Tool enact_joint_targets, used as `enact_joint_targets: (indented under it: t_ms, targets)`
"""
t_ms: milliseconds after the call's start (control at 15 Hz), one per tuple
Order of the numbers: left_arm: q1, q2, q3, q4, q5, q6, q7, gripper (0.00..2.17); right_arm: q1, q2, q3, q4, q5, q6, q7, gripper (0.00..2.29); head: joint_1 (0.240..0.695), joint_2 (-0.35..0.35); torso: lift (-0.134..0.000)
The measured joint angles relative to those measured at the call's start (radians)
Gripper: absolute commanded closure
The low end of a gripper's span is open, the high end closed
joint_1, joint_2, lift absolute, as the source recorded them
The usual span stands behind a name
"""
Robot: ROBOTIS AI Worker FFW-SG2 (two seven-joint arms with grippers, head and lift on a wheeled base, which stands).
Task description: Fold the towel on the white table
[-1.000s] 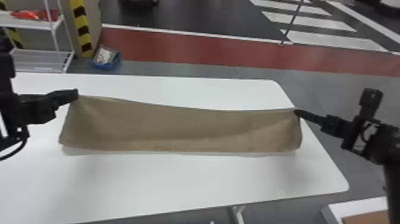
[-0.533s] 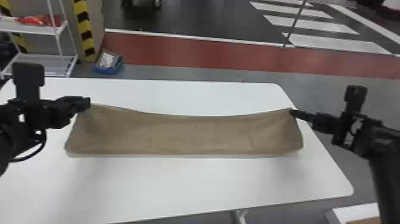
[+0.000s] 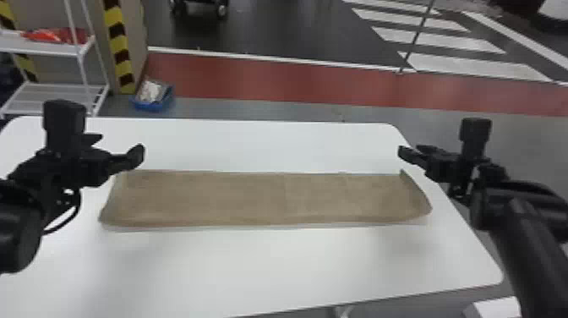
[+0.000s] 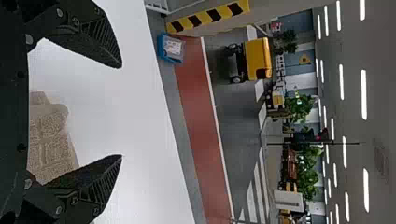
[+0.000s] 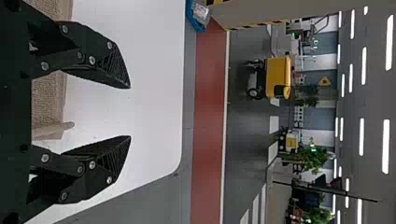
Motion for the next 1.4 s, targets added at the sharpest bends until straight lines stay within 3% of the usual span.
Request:
enact_joint_targets:
  t_ms: [133, 333, 600, 933, 1067, 1400]
  targets:
    - [0.023, 0.006, 0.02, -0.037, 0.023, 0.004, -0.001, 0.02, 0.022, -0.001, -0.008, -0.01, -0.012, -0.018, 0.014, 0.06, 0.637, -0.213, -0.12]
    - [0.092, 0.021, 0.087, -0.126, 0.107, 0.028, -0.015, 0.02, 0.139, -0.004, -0.038, -0.173, -0.059, 0.068, 0.03, 0.07, 0.649, -0.21, -0.12]
    - [0.193, 0.031, 0.17, -0.222, 0.18, 0.057, -0.031, 0.03, 0.268, -0.01, -0.144, -0.348, -0.119, 0.18, 0.148, 0.09, 0.679, -0.205, -0.12]
    - [0.205, 0.042, 0.194, -0.234, 0.205, 0.188, -0.046, 0.07, 0.261, -0.058, -0.169, -0.347, -0.099, 0.343, 0.18, 0.14, 0.695, -0.233, -0.12]
    - [0.205, 0.042, 0.197, -0.234, 0.217, 0.251, -0.052, 0.09, 0.247, -0.063, -0.165, -0.343, -0.089, 0.396, 0.225, 0.15, 0.695, -0.231, -0.12]
    - [0.201, 0.043, 0.199, -0.233, 0.219, 0.363, -0.077, 0.28, 0.243, -0.063, -0.161, -0.341, -0.078, 0.437, 0.242, 0.15, 0.695, -0.235, -0.12]
